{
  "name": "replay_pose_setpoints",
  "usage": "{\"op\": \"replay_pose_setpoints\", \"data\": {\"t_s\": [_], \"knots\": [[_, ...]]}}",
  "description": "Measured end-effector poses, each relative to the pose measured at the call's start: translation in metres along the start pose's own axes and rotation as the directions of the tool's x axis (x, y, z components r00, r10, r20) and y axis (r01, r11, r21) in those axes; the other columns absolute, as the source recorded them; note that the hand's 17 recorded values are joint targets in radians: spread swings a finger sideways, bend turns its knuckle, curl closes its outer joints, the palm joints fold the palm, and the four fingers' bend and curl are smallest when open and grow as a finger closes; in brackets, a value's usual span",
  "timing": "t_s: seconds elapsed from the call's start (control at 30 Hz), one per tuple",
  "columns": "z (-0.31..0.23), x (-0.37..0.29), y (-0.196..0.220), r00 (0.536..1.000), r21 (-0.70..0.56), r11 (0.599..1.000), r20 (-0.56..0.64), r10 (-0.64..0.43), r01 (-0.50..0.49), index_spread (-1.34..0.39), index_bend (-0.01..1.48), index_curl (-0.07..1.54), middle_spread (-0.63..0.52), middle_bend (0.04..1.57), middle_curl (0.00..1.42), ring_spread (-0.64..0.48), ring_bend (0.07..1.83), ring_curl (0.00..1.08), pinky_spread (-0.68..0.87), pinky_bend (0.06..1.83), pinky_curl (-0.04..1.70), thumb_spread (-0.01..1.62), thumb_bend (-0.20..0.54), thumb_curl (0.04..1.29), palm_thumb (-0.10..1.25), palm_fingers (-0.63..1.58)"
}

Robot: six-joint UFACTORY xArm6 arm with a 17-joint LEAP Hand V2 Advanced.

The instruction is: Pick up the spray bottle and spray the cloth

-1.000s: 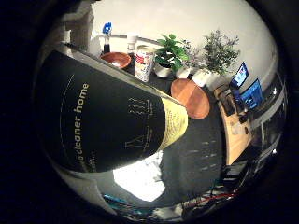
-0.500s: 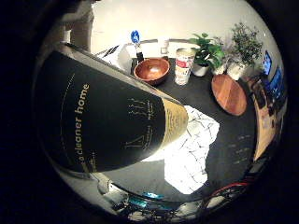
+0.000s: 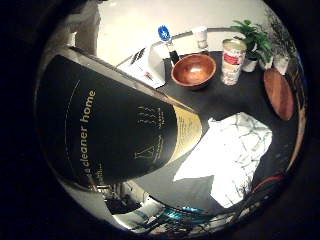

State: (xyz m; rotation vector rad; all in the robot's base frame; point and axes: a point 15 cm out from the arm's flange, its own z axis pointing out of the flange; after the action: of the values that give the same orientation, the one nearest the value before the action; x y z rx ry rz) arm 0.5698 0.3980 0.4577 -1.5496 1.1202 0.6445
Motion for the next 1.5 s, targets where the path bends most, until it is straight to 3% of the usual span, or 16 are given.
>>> {"op": "replay_pose_setpoints", "data": {"t_s": [0.13, 0.63, 1.03, 1.37, 1.5], "knots": [[0.021, 0.004, 0.010, 0.997, -0.017, 1.000, 0.083, 0.004, -0.003, -0.41, 0.95, 1.17, -0.31, 1.16, 1.18, -0.31, 1.36, 1.00, -0.23, 1.22, 1.28, 1.09, -0.016, 0.42, 0.87, 0.85], [0.055, 0.011, 0.036, 0.993, -0.060, 0.998, 0.116, -0.008, 0.015, -0.41, 0.96, 1.17, -0.31, 1.18, 1.18, -0.32, 1.38, 1.00, -0.23, 1.23, 1.30, 1.09, -0.017, 0.44, 0.87, 0.82], [0.092, 0.037, 0.072, 0.981, -0.155, 0.988, 0.186, 0.053, -0.024, -0.41, 0.96, 1.17, -0.31, 1.20, 1.17, -0.32, 1.38, 1.00, -0.23, 1.24, 1.30, 1.09, -0.018, 0.45, 0.85, 0.81], [0.102, 0.044, 0.092, 0.973, -0.218, 0.976, 0.218, 0.075, -0.026, -0.41, 0.93, 1.17, -0.31, 1.16, 1.17, -0.30, 1.37, 0.98, -0.25, 1.23, 1.23, 1.09, -0.019, 0.45, 0.85, 0.79], [0.101, 0.043, 0.093, 0.973, -0.219, 0.976, 0.221, 0.068, -0.018, -0.42, 0.83, 1.13, -0.30, 1.09, 1.12, -0.29, 1.32, 0.91, -0.28, 1.19, 1.11, 1.09, -0.024, 0.45, 0.83, 0.85]]}}
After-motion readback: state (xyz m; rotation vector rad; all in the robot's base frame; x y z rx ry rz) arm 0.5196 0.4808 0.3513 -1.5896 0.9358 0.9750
